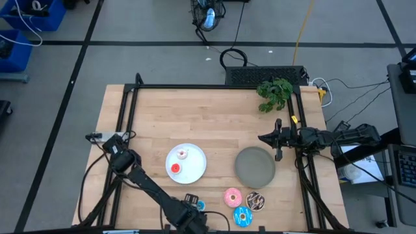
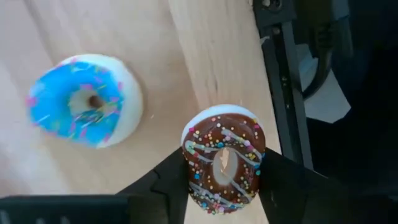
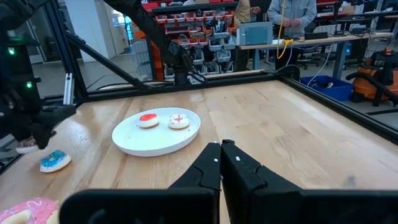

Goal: Pick & Place donuts
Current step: Put the small brown donut on the white plate

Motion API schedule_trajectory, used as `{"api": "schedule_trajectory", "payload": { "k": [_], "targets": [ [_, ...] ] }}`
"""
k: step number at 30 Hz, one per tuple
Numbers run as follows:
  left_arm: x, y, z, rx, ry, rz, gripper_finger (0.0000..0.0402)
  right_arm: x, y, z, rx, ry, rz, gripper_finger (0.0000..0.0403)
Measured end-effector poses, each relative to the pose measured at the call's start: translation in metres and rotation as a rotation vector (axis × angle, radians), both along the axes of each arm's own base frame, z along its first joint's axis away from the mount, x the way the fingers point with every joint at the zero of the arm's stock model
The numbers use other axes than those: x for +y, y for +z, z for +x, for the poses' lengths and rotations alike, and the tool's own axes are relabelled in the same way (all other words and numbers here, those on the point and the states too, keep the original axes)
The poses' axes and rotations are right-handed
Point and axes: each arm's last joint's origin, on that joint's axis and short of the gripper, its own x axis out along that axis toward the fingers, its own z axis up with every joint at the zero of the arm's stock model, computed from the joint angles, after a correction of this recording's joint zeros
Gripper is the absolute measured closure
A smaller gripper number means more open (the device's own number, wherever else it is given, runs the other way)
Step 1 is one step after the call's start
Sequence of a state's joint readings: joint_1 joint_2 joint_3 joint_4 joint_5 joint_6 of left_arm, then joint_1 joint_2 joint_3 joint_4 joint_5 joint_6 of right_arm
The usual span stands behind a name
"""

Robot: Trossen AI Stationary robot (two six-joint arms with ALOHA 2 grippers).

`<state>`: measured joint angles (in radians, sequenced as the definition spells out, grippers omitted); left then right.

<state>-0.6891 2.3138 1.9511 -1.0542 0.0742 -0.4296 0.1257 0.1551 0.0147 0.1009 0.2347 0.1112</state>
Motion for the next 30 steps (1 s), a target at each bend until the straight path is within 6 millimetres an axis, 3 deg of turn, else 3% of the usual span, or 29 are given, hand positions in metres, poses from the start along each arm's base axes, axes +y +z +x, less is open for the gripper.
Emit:
{"api": "schedule_trajectory", "payload": {
  "k": [5,14,17,24,30],
  "targets": [
    [0.007,0.027,-0.002,0.043,0.047,0.072,0.0236,0.000,0.000,0.000,0.000,0.000,0.000,0.0403],
    [0.012,0.093,-0.014,0.039,0.115,0.143,0.0199,0.000,0.000,0.000,0.000,0.000,0.000,0.0403],
    [0.014,0.105,-0.015,0.021,0.132,0.138,0.0198,0.000,0.000,0.000,0.000,0.000,0.001,0.0403],
    [0.028,0.141,-0.026,-0.054,0.102,0.096,0.0224,0.000,-0.001,0.001,0.007,-0.001,0.025,0.0403],
    [0.059,0.181,-0.032,-0.189,0.175,0.101,0.0250,0.000,-0.003,0.002,0.025,-0.002,0.035,0.0403]
  ]
}}
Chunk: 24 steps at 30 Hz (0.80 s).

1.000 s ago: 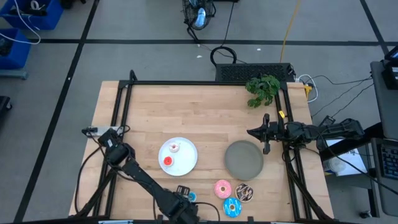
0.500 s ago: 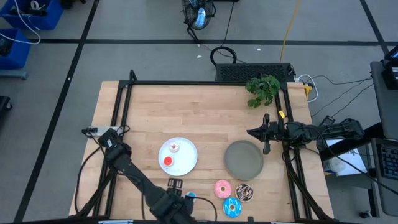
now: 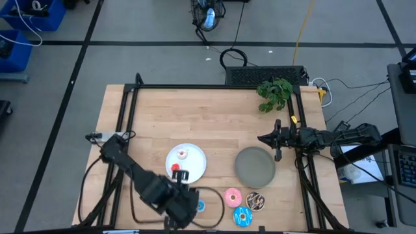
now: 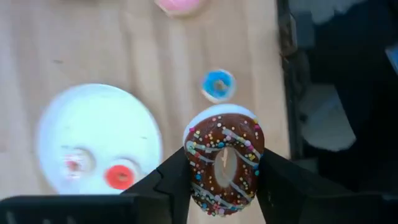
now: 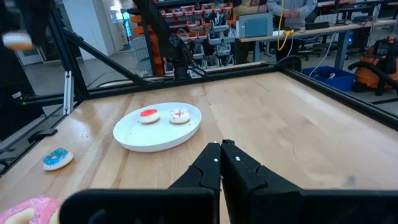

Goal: Pick & Place donuts
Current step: Put the small brown donut on the white plate

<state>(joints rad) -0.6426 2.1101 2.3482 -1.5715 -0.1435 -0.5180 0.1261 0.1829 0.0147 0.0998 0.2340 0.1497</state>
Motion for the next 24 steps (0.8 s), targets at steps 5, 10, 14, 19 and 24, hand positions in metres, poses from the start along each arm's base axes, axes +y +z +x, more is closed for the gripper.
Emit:
{"api": "schedule_trajectory", "payload": {
  "k": [5,10,14,19,24],
  "targets": [
    [0.040,0.025,0.006,-0.083,0.043,0.021,0.0257,0.000,-0.001,0.001,0.014,-0.002,0.019,0.0403],
    [0.083,0.031,0.023,-0.102,0.029,0.083,0.0253,0.000,-0.003,0.002,0.030,-0.004,0.033,0.0403],
    [0.115,0.025,0.036,-0.074,0.027,0.123,0.0253,0.001,-0.005,0.003,0.051,-0.003,0.041,0.0403],
    [0.153,-0.015,0.051,0.090,0.039,0.191,0.0253,0.001,-0.006,0.004,0.064,-0.005,0.057,0.0403],
    [0.168,-0.068,0.061,0.198,-0.039,0.149,0.0251,0.001,-0.006,0.004,0.063,-0.002,0.039,0.0403]
  ]
}}
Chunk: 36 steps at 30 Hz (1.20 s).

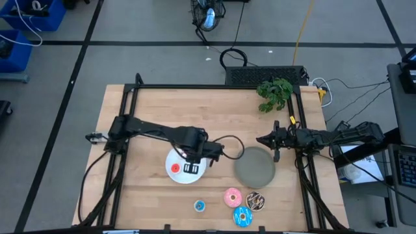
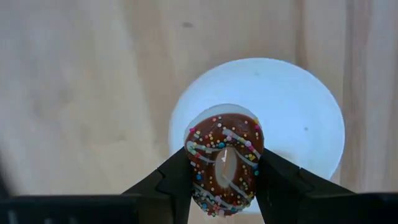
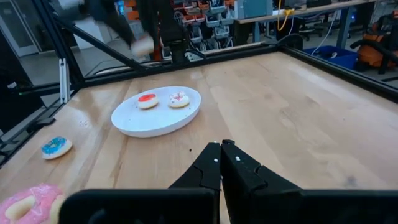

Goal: Pick & Place donuts
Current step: Put the small brown donut on the white plate

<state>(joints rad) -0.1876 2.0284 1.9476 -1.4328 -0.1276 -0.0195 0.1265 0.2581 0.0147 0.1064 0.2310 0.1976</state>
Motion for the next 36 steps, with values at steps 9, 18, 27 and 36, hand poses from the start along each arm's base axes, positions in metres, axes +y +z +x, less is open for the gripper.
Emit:
{"api": "schedule_trajectory", "payload": {
  "k": [9,18,27,36],
  "targets": [
    [-0.003,-0.041,-0.002,-0.025,-0.032,-0.019,0.0241,0.000,0.012,0.001,-0.112,0.006,-0.055,0.0403],
    [0.004,-0.066,-0.012,-0.057,-0.017,-0.040,0.0240,0.000,0.011,0.001,-0.099,0.008,-0.071,0.0403],
    [0.013,-0.091,-0.016,-0.034,0.049,-0.060,0.0240,0.000,0.011,0.001,-0.096,0.005,-0.040,0.0403],
    [0.014,-0.110,-0.027,0.027,0.072,-0.070,0.0240,0.000,0.014,0.001,-0.125,0.005,-0.062,0.0403]
  ]
}}
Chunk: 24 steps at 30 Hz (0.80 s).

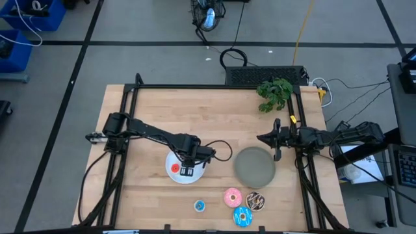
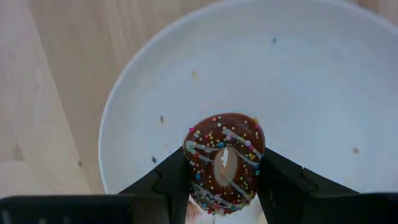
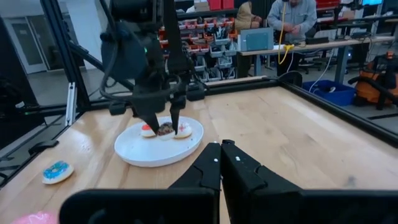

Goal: Pick & Place donuts
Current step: Put the small brown donut on the white plate

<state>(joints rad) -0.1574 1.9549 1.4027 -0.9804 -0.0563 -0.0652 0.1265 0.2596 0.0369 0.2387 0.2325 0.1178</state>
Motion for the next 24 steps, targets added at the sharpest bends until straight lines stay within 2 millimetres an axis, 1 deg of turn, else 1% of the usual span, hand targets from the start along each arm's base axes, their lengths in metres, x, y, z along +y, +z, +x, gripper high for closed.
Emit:
{"api": "schedule_trajectory", "payload": {
  "k": [24],
  "targets": [
    [0.0012,-0.0008,0.0042,-0.040,0.003,-0.011,0.0240,0.0000,0.0018,0.0001,-0.018,0.001,-0.005,0.0403]
  ]
}}
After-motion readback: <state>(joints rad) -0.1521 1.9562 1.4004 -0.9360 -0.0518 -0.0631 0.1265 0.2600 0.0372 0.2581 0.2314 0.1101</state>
